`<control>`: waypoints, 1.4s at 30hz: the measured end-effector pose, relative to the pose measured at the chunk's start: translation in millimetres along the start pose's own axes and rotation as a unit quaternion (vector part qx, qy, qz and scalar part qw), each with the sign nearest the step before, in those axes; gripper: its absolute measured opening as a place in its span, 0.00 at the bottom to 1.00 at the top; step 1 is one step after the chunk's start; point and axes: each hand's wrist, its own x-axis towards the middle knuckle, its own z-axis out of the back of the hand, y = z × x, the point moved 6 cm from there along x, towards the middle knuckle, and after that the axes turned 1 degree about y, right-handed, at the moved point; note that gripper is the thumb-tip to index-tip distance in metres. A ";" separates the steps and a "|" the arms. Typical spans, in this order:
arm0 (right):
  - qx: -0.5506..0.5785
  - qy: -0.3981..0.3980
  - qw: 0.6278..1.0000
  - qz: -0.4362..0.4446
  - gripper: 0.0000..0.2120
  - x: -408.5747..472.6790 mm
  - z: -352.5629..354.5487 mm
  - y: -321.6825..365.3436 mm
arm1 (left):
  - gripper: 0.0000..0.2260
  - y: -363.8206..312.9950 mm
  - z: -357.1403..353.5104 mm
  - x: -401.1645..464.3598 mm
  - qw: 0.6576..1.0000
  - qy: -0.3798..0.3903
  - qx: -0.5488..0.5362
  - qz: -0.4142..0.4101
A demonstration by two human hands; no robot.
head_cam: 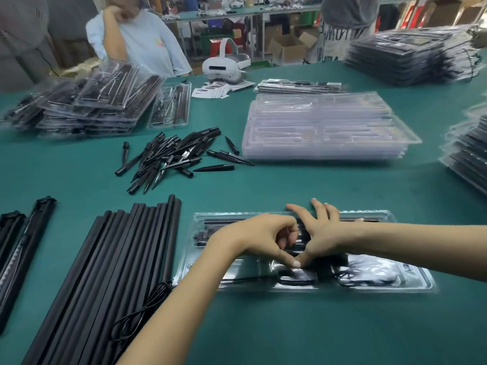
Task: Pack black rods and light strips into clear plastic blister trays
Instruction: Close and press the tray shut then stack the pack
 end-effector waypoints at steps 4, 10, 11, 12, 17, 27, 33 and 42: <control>-0.001 -0.007 1.000 -0.002 0.55 -1.2 -0.3 0.6 | 0.20 -9.2 3.0 15.0 0.992 -0.034 0.123 -0.005; -0.001 -0.019 1.000 -0.009 0.58 -4.2 -2.5 -1.5 | 0.23 -19.0 5.5 29.0 0.959 -0.026 0.282 -0.020; 0.000 -0.021 1.000 -0.010 0.58 -3.8 -3.6 -1.7 | 0.23 -19.0 3.9 30.7 0.957 -0.023 0.287 -0.023; 0.003 -0.023 1.000 -0.011 0.58 -2.7 -4.4 -1.8 | 0.22 -18.8 2.5 32.0 0.956 -0.022 0.291 -0.027; 0.005 -0.008 1.000 -0.016 0.58 3.2 -5.6 -0.9 | 0.21 -7.3 -3.0 33.2 0.963 -0.034 0.265 -0.030; 0.027 -0.025 0.999 0.021 0.58 0.8 -4.0 -7.7 | 0.17 11.2 18.8 -13.5 0.979 -0.168 0.113 0.014; 0.033 -0.016 0.997 0.068 0.55 -4.0 15.6 13.4 | 0.10 76.6 74.2 -95.8 0.919 -0.358 0.063 0.152; 0.057 -0.075 0.980 0.175 0.59 1.3 -1.9 151.5 | 0.07 111.0 67.6 -115.0 0.903 -0.359 -0.010 0.235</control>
